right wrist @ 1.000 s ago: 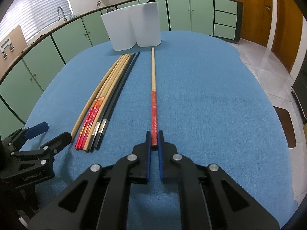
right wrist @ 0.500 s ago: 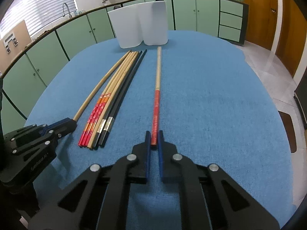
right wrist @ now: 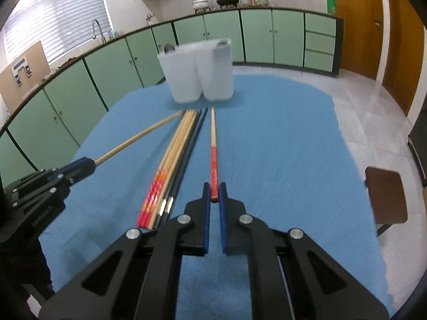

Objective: Organize utensils
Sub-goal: 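Grasp a plain wooden chopstick with the left tool, then lift both chopsticks over the white holder and open both tools to drop them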

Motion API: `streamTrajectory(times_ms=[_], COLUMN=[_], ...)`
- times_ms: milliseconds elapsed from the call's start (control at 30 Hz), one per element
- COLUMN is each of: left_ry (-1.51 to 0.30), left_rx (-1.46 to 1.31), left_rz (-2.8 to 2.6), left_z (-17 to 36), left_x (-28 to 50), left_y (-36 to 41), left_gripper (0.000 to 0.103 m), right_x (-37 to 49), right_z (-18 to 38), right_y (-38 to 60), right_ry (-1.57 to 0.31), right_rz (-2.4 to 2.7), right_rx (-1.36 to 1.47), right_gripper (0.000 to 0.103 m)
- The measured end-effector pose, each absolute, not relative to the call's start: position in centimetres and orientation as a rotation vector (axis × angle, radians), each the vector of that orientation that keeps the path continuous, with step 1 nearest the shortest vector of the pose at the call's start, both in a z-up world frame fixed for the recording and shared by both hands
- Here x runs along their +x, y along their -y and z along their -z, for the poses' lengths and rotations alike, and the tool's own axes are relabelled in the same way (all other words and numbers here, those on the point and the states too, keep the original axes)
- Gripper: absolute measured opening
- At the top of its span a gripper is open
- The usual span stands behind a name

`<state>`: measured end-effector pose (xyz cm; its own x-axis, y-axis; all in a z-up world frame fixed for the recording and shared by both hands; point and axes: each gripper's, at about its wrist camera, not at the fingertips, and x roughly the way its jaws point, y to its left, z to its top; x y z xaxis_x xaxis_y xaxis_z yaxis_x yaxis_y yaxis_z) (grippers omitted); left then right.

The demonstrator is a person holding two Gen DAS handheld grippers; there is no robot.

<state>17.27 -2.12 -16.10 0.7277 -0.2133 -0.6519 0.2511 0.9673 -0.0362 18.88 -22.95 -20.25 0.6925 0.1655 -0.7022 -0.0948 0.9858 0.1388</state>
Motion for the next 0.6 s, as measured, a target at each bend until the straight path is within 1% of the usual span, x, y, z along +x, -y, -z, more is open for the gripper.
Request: streamTrajectory(times_ms=[333,600], left_ry=[-0.542,-0.51], left_rx=[0.035,0.031], left_rz=[0.285,0.323], left_z=[8.5,5.9], left_x=[18.8,21.5], left_y=[2.3,2.7], left_gripper=[0.007,0.007], right_x=[20.1,23.6], right_z=[11.7,7.4], right_y=[24.7,25.3], right_ry=[-0.627,-0.603], right_rz=[-0.186,-0.221], right_rx=[0.135,0.113], right_gripper=[0.005,0.005])
